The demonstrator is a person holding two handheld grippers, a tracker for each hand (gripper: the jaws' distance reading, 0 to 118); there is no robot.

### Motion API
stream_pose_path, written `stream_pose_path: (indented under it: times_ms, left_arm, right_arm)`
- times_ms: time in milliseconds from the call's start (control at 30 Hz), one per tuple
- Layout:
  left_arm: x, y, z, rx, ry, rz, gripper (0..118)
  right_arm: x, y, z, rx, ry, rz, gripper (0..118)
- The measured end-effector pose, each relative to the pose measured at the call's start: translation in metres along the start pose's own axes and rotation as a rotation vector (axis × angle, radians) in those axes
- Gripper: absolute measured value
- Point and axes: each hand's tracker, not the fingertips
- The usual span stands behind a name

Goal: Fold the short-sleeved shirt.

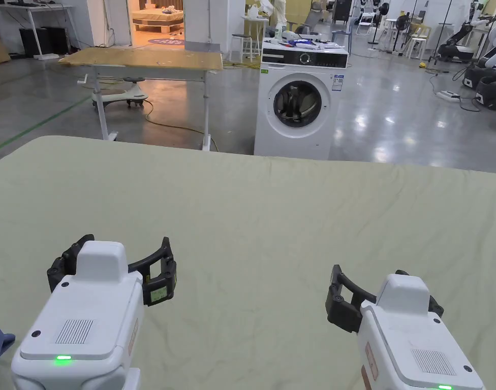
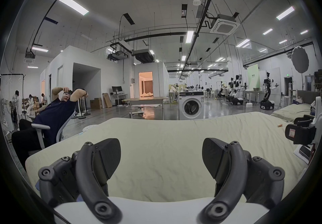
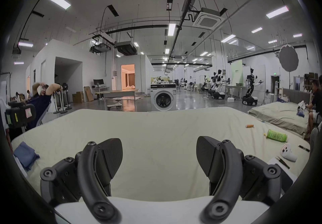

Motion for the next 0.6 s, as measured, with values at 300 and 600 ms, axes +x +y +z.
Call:
stream_pose_path:
  times_ms: [300, 600]
  left_arm:
    - [-0.006, -0.001, -0.005, -0.018, 0.013, 0.022, 107]
    - [-0.013, 0.000, -0.009, -0.018, 0.002, 0.079, 107]
  right_arm:
    - [0.003, 0.003, -0.011, -0.031, -0.028, -0.072, 91]
    - [0.004, 0.010, -0.023, -0.099, 0.006, -0.100, 92]
